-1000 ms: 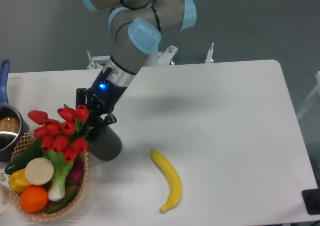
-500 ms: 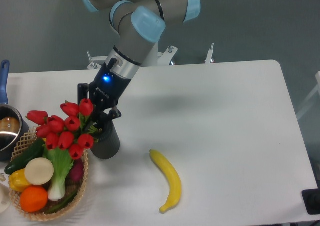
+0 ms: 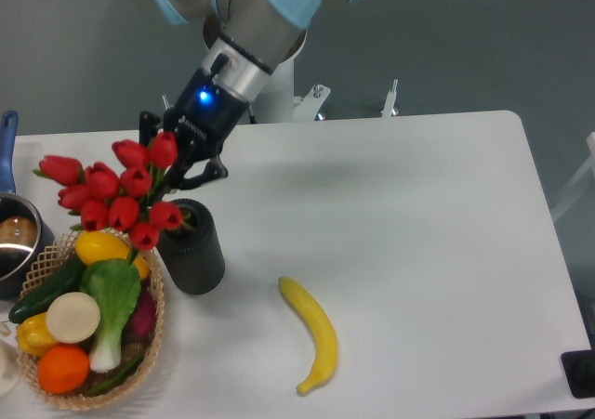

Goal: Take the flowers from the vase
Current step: 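Lift the gripped tulips straight up out of the black vase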

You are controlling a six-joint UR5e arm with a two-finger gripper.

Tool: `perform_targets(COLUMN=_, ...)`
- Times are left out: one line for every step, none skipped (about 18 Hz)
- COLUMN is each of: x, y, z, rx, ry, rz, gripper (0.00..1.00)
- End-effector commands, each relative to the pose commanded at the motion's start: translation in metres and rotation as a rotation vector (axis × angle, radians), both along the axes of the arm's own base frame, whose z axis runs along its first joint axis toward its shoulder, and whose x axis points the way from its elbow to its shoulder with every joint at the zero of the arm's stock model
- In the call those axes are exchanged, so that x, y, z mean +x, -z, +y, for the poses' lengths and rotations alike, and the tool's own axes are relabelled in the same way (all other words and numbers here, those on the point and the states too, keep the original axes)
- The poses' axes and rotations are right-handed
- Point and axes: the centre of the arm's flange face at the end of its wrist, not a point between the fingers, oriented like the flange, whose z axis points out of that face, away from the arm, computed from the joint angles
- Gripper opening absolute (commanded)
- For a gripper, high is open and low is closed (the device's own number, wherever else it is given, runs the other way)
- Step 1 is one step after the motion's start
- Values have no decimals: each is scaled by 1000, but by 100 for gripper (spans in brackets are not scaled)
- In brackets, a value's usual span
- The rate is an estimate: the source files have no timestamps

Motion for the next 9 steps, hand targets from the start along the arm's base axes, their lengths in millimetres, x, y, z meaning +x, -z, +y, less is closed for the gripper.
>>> perform_targets(x=-4, y=-7, z=-1, rx=10, ry=-10, rz=-5, gripper=0)
perform_targets(x=-8, y=-13, z=-3, rx=22, ry=-21, rz=-20, gripper=0)
perform_targets(x=-12, y=-20, z=-4, rx=39, ry=-27, rz=-42, gripper=0)
perform_targets(x=-15, y=-26, z=-7, rx=55, ry=-32, rz=-64, gripper=0)
perform_targets(x=-15, y=-32, z=-7, rx=68, ry=-31, rz=-77, gripper=0)
perform_targets(x=-16, y=-36, z=-6, rx=71, ry=-35, rz=-80, gripper=0)
perform_targets(x=-18, y=-39, z=-7, rx=75, ry=-37, rz=-75, gripper=0)
perform_targets(x=-21, y=-40, z=-8, rx=77, ry=-44, rz=-72, gripper=0)
perform_targets(x=-24, y=-42, z=-10, rx=80, ry=-49, rz=-70, gripper=0)
